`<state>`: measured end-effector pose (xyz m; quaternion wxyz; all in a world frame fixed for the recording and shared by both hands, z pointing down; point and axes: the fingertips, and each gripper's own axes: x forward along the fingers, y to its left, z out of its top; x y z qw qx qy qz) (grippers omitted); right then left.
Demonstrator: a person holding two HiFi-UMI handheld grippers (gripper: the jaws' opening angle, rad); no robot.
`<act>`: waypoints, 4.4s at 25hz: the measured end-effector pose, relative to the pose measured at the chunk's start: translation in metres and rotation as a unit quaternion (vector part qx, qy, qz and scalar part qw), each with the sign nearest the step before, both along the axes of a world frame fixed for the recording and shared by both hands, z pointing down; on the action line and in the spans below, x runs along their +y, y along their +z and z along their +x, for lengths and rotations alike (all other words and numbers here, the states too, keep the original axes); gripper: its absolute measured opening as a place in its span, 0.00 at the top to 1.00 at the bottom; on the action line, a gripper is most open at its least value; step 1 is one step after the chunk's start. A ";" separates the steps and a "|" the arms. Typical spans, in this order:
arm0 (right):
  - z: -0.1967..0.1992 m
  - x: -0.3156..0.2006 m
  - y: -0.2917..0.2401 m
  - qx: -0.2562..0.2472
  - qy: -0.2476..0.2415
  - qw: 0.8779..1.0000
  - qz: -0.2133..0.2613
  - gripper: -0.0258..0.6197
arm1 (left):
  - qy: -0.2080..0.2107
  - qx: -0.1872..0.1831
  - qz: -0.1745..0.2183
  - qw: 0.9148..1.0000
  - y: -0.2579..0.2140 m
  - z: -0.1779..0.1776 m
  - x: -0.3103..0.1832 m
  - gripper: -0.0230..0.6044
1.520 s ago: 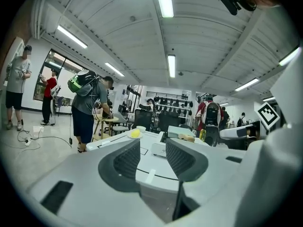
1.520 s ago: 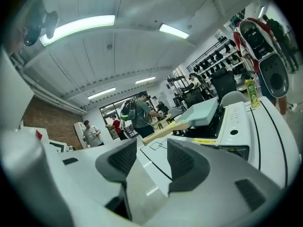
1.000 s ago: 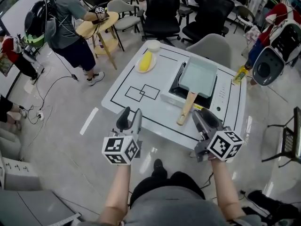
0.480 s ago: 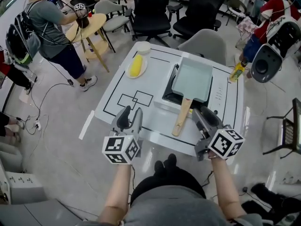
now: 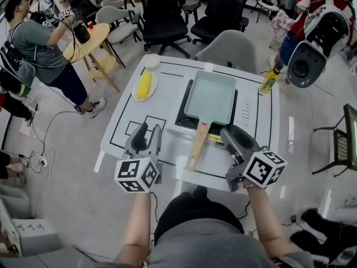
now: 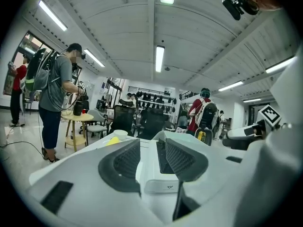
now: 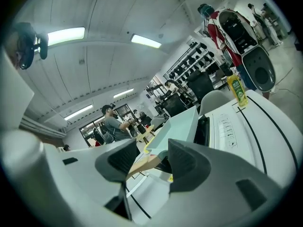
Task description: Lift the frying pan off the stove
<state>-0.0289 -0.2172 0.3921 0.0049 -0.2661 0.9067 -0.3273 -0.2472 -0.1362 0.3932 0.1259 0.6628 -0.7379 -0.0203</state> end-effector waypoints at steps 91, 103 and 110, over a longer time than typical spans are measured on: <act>-0.099 -0.013 0.068 -0.142 -0.120 0.927 -0.327 0.66 | 0.419 0.477 -0.218 0.741 0.040 0.153 -0.035 0.67; -0.101 -0.013 0.066 -0.145 -0.122 0.926 -0.325 0.66 | 0.449 0.541 -0.279 0.654 0.040 0.183 -0.036 0.70; -0.100 -0.013 0.067 -0.147 -0.124 0.926 -0.324 0.66 | 0.465 0.543 -0.293 0.635 0.039 0.192 -0.038 0.77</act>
